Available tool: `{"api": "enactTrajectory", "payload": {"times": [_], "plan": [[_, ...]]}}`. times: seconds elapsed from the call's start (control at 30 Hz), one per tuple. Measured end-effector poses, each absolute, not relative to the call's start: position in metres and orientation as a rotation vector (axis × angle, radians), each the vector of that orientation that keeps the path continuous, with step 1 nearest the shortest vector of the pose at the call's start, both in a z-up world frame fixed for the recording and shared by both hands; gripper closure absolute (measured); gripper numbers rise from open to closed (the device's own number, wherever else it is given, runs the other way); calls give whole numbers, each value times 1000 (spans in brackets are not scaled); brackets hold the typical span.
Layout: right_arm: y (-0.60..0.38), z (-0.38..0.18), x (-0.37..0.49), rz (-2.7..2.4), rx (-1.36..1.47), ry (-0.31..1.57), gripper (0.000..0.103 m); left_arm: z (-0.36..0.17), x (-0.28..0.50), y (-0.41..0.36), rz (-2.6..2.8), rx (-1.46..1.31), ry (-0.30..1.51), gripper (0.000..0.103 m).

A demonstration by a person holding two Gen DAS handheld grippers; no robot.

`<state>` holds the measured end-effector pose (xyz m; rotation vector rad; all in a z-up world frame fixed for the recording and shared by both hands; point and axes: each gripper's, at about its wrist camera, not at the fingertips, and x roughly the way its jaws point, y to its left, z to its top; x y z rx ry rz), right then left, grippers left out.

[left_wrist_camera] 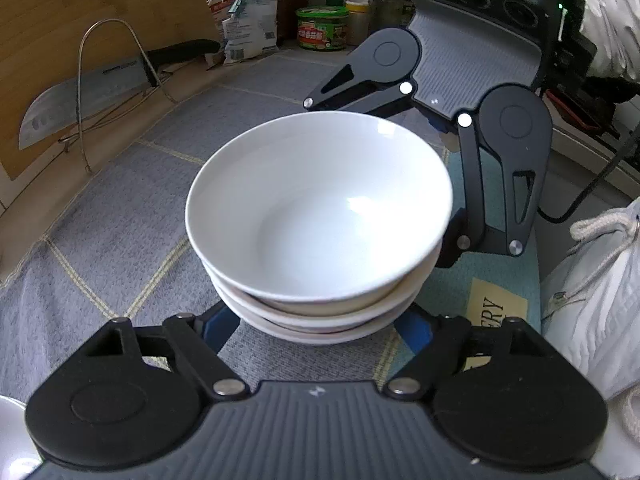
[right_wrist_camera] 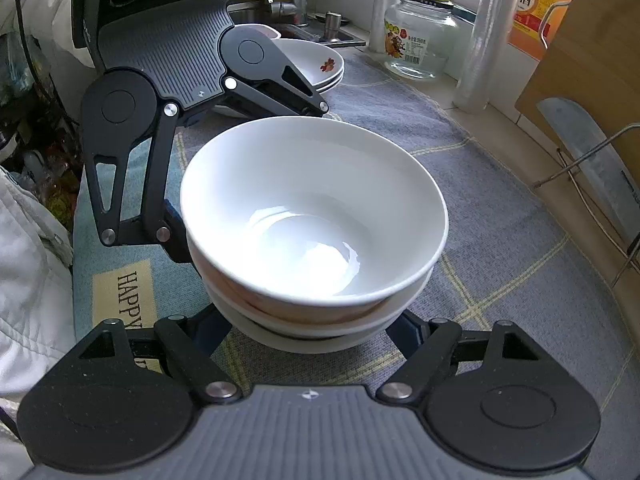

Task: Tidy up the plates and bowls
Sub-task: 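Carry the bowl stack with both tools over the plate stack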

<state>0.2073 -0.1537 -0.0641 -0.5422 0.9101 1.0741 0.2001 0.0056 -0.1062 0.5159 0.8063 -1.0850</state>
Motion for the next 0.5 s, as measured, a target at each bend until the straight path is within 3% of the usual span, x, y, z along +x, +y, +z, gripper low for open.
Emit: {"api": "enactTrajectory", "payload": {"times": [0.5], "plan": [[-150,-62,206,1056,-554,928,17,-107,198,5,-1080,531,798,20]]}}
